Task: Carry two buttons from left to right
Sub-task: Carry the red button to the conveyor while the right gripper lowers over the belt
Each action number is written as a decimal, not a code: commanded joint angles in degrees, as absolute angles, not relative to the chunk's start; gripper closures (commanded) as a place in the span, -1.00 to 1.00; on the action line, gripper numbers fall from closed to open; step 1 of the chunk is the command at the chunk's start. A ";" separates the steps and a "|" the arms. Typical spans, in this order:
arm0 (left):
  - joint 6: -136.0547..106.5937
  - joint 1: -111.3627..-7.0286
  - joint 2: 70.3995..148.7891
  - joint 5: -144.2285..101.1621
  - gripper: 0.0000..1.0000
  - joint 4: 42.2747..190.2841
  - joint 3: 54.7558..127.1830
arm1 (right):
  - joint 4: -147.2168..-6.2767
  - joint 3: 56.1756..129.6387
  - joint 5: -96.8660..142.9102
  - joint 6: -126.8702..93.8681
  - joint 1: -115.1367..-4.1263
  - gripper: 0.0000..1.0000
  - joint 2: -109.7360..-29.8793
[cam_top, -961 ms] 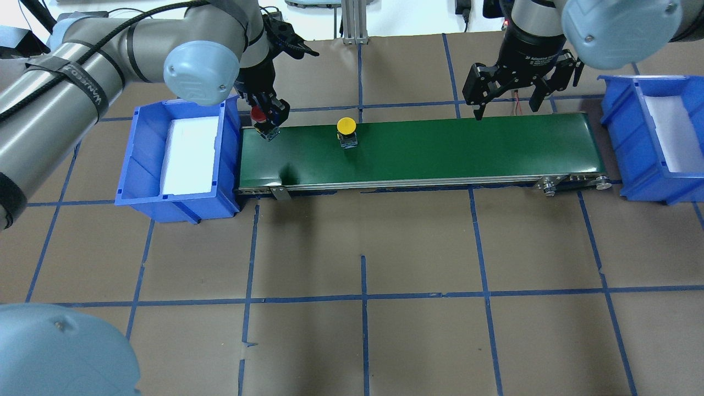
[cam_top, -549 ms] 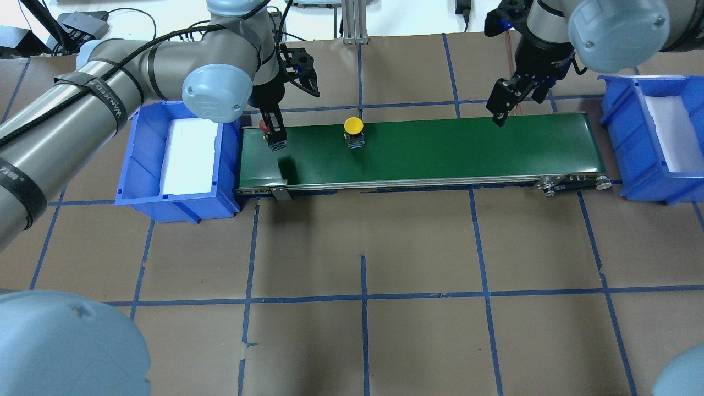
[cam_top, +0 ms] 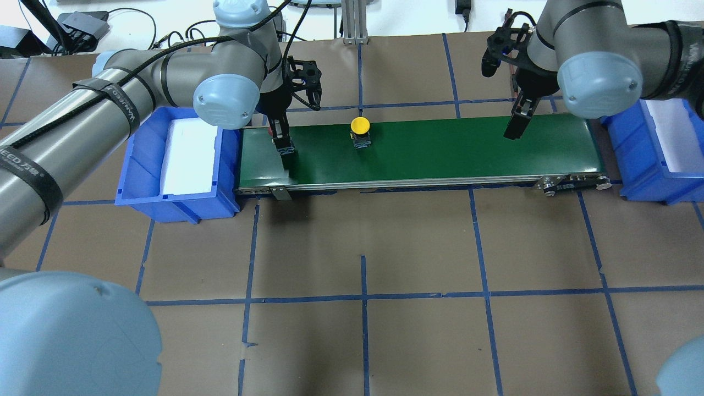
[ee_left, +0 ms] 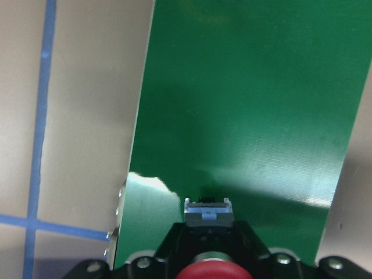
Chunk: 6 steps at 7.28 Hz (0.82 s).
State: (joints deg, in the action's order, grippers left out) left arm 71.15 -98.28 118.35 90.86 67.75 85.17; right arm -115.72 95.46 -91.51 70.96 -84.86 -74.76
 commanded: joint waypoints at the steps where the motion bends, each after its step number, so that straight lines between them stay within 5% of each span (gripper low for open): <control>1: 70.67 -98.61 118.56 90.44 -0.98 67.59 85.25 | -117.60 96.24 -91.49 83.52 -84.73 -1.00 -74.88; 6: 53.21 -99.15 111.73 91.05 -1.00 70.82 84.38 | -117.69 95.80 -90.44 90.61 -85.25 -0.98 -70.85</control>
State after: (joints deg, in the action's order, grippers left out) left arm 57.44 -99.57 114.14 90.72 68.87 84.73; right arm -117.72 95.92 -90.63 88.52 -85.17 -71.85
